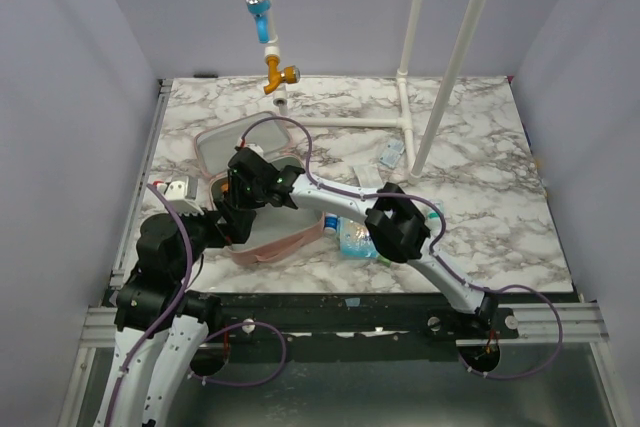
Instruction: Organize the medicine kit
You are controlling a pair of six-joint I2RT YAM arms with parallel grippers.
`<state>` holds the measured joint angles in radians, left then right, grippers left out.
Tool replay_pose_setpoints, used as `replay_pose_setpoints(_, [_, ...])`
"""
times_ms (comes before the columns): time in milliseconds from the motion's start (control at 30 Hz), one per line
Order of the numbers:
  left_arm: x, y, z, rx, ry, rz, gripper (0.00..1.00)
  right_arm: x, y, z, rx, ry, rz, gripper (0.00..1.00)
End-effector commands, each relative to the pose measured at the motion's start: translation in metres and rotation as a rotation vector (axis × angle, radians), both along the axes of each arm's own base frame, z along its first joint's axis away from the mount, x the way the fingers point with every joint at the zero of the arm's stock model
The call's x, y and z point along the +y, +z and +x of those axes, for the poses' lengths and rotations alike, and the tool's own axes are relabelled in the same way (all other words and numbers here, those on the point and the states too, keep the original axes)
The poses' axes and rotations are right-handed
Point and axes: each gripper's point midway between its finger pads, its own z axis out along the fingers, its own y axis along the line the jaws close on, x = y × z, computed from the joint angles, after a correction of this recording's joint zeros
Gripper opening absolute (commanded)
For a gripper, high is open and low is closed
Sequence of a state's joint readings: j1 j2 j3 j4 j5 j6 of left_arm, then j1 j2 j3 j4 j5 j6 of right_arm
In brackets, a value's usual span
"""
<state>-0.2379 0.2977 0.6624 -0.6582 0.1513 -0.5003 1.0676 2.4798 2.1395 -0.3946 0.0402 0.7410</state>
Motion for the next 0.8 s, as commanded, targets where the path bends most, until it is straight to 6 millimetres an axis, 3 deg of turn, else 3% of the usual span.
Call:
replay_pose_setpoints(0, [-0.005,0.003,0.000,-0.014,-0.028,-0.005,0.98,0.008,-0.018,-0.010,0.072,0.034,0.032,0.32])
replay_pose_setpoints(267, [-0.004,0.003,0.000,-0.017,-0.027,-0.005,0.99,0.014,-0.005,-0.009,0.071,0.030,0.072,0.54])
replay_pose_setpoints(400, [-0.004,0.003,-0.001,-0.017,-0.024,-0.005,0.98,0.008,0.013,-0.008,0.043,0.019,0.078,0.63])
replay_pose_setpoints(567, [-0.003,0.004,-0.001,-0.021,-0.020,-0.004,0.98,-0.005,0.039,-0.010,0.010,0.005,0.098,0.67])
replay_pose_setpoints(767, [0.000,0.005,0.000,-0.038,0.001,-0.005,0.98,-0.038,0.086,-0.008,-0.086,-0.057,0.118,0.68])
